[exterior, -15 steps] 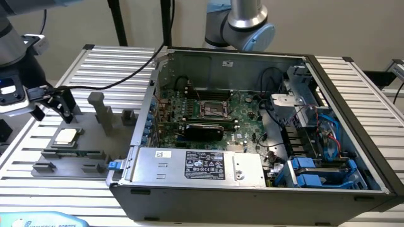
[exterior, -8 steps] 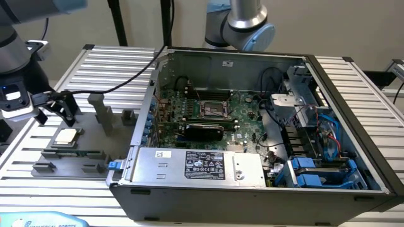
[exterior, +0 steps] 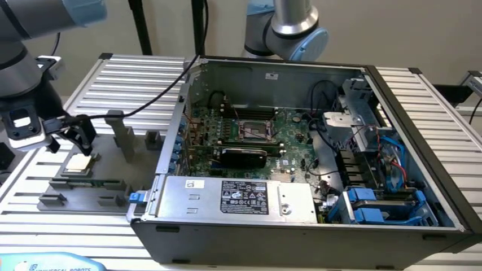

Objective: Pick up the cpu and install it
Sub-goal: 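Pick up the cpu and move it towards the insertion slot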

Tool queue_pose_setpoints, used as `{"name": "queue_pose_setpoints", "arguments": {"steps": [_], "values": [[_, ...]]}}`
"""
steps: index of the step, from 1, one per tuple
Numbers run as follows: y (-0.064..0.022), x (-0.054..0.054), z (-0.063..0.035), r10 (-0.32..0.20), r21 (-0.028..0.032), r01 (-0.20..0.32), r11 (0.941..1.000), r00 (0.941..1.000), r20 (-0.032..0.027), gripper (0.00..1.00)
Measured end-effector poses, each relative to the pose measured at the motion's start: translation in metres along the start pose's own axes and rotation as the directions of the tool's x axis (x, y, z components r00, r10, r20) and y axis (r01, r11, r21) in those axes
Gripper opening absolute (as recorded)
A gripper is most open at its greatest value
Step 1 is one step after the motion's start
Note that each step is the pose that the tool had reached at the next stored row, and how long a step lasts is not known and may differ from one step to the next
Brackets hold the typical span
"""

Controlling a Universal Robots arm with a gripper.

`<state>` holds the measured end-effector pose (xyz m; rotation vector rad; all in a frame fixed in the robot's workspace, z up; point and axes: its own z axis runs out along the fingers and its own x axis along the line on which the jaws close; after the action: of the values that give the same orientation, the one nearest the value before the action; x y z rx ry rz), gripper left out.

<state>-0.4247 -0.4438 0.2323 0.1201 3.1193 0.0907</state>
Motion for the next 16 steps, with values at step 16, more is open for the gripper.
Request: {"name": "queue_pose_setpoints", "arguments": {"steps": [16], "values": [[-0.0008, 0.004, 0.0289, 0.002, 0.0000, -0.002, 1.0000, 1.0000, 0.0000, 0.73]]}}
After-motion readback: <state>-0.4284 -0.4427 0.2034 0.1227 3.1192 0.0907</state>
